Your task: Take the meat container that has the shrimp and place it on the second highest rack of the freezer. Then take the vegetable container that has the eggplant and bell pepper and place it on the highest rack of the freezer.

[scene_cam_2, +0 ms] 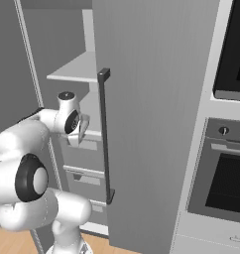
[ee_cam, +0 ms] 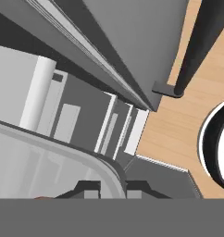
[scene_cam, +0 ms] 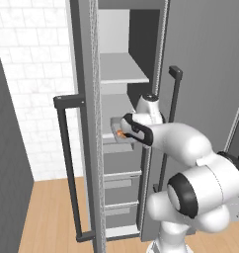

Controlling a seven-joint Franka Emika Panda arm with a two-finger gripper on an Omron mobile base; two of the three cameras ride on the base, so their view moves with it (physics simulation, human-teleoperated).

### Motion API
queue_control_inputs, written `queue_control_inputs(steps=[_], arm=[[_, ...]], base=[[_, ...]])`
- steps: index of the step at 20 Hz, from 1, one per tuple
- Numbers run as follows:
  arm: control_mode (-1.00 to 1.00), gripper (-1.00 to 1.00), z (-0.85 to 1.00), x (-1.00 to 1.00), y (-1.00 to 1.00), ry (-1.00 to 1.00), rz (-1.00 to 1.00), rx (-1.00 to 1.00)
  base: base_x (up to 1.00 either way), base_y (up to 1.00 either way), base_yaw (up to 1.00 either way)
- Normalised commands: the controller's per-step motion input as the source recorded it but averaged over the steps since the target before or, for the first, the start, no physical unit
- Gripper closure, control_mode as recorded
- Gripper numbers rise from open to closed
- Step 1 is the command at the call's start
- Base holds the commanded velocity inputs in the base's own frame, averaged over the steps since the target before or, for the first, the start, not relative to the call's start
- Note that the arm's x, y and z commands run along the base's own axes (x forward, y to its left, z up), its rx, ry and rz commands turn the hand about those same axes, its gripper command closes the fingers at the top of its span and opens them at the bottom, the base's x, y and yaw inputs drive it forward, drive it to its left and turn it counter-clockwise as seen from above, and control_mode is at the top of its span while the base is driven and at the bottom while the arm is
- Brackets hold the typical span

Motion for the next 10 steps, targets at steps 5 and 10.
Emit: queue_control_inputs(steps=[5, 10], arm=[[-1.00, 1.00, -0.01, 0.55, 0.01, 0.00, -0.06, 0.00], [-1.00, 1.00, -0.09, 0.57, 0.02, 0.00, -0.06, 0.00]], base=[[0.00, 0.00, 0.00], [0.00, 0.00, 0.00]])
